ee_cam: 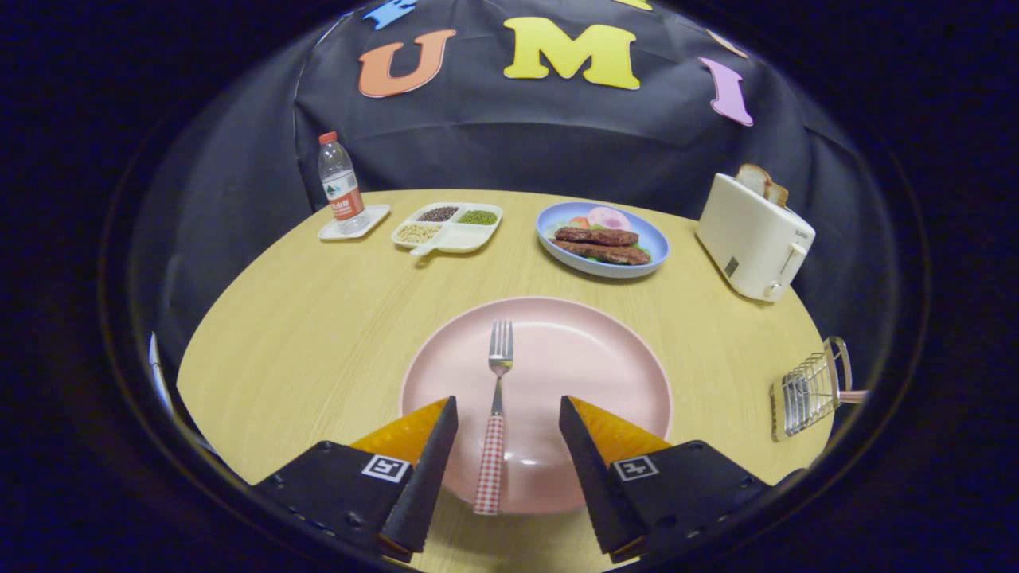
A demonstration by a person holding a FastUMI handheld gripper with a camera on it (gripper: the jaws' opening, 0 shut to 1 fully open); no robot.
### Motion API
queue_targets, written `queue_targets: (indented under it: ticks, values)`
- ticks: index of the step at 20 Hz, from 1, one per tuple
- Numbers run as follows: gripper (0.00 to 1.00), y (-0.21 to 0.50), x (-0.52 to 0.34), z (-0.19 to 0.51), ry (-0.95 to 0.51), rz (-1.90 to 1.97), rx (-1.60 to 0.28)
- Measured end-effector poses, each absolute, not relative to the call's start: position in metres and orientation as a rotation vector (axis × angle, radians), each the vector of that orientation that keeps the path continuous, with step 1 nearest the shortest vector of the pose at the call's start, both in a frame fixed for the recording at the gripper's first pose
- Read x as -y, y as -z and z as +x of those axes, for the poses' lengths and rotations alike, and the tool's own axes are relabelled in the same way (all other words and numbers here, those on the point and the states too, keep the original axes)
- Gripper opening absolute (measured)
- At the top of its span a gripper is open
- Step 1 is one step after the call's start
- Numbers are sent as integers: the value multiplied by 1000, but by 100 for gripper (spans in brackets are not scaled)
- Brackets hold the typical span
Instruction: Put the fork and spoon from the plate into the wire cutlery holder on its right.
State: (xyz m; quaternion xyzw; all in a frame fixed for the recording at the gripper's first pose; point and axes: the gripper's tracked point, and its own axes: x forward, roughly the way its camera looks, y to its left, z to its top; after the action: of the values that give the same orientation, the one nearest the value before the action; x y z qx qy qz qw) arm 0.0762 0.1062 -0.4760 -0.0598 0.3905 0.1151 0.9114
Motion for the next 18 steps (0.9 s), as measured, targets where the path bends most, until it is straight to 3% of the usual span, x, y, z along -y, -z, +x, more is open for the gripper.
queue_targets:
  ticks: [5, 8, 11, 12, 13, 18]
  values:
    - [48, 495, -113, 81, -202, -100, -834]
    - [26, 500, -115, 75, -183, -80, -860]
    - [26, 504, -116, 70, -169, -81, -877]
    - [11, 501, -115, 72, -172, -89, -877]
    - [12, 498, -115, 75, -162, -99, -874]
    - [2, 494, -112, 73, -162, -84, -893]
